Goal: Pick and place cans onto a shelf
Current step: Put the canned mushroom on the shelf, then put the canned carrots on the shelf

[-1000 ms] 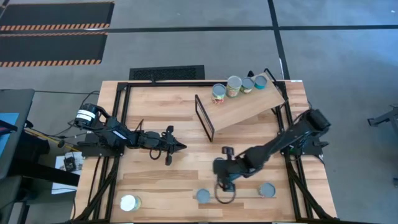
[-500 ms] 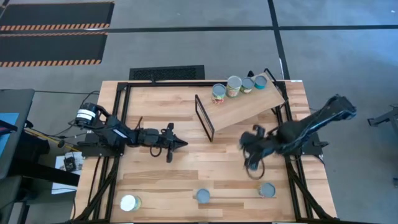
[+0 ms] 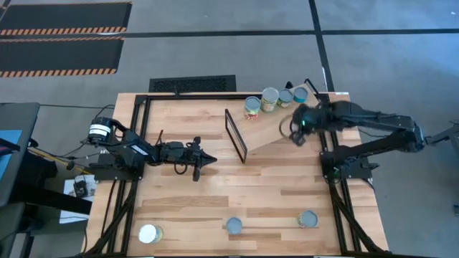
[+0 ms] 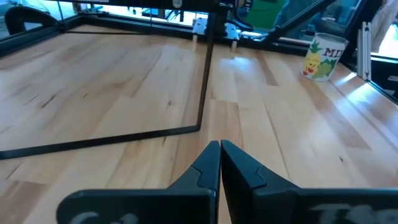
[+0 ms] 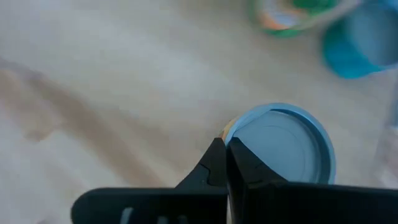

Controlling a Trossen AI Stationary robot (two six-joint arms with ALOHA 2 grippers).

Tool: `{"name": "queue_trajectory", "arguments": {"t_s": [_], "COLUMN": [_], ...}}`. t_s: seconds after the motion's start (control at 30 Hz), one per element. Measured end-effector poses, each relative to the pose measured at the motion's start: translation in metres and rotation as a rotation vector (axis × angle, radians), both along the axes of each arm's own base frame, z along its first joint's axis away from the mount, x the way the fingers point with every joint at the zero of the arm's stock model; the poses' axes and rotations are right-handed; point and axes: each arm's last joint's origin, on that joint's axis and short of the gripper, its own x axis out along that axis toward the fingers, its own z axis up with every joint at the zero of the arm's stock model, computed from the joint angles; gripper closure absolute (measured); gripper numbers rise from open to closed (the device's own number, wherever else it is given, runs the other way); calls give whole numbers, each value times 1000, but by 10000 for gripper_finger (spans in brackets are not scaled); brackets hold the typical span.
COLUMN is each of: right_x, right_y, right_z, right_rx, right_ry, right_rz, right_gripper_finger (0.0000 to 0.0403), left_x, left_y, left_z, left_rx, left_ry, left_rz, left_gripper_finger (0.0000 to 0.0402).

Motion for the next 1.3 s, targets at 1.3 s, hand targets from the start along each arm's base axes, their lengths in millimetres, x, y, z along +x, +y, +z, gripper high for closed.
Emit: {"name": "queue_trajectory", "arguments": {"t_s": [1.3], "right_x": [0], "right_y": [-86], "right_z": [-17], "right_rx": [44], "right_ry": [-13], "right_rz": [-265], "right_gripper_finger": [307], "left_x": [0], "left_y": [-1], "left_z": [-1], "left_rx": [-3], "left_ry": [9], "left_rz": [-19], "left_gripper_finger": [401]}}
